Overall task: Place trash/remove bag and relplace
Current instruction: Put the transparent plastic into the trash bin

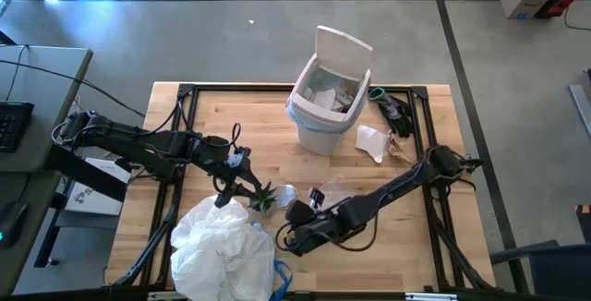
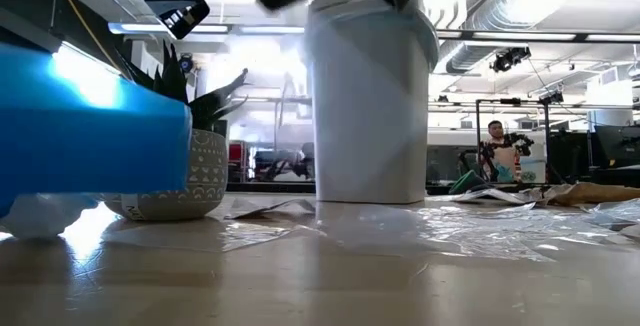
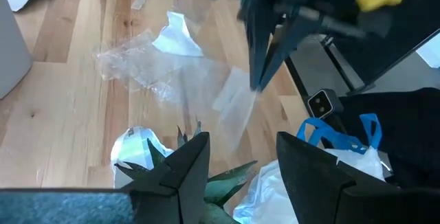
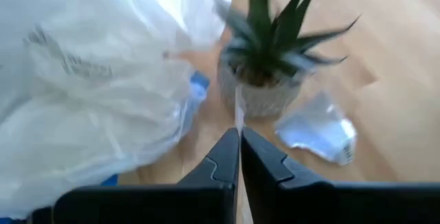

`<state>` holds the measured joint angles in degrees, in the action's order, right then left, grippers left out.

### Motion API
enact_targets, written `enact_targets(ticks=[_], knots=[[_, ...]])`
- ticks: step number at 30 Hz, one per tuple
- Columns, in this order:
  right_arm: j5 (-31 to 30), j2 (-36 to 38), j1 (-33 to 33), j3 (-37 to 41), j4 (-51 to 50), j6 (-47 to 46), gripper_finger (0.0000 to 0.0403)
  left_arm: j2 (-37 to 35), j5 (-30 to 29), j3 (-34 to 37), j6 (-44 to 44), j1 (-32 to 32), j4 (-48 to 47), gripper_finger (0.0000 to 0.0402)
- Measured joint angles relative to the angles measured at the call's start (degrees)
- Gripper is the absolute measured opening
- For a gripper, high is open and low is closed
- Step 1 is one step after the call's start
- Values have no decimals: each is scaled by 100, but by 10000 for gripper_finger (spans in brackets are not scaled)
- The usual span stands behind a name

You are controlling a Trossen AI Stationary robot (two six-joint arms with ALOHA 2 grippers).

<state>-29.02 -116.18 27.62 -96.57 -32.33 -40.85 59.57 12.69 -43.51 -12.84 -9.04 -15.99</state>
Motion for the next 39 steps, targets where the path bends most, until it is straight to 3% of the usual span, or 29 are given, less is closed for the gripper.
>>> enact_targets(ticks=[13,20,28,39], knots=[[-871,722,26,-7,-220,517,0,0,-2,0,-2,0,0,154],[-1625,1262,-92,-9,-217,1190,0,0,-8,0,-2,0,16,154],[-2472,2084,-507,-9,101,2399,0,0,-13,0,-63,0,265,154],[-2583,3014,-1494,-11,1397,4545,0,27,-155,0,-141,0,509,154]])
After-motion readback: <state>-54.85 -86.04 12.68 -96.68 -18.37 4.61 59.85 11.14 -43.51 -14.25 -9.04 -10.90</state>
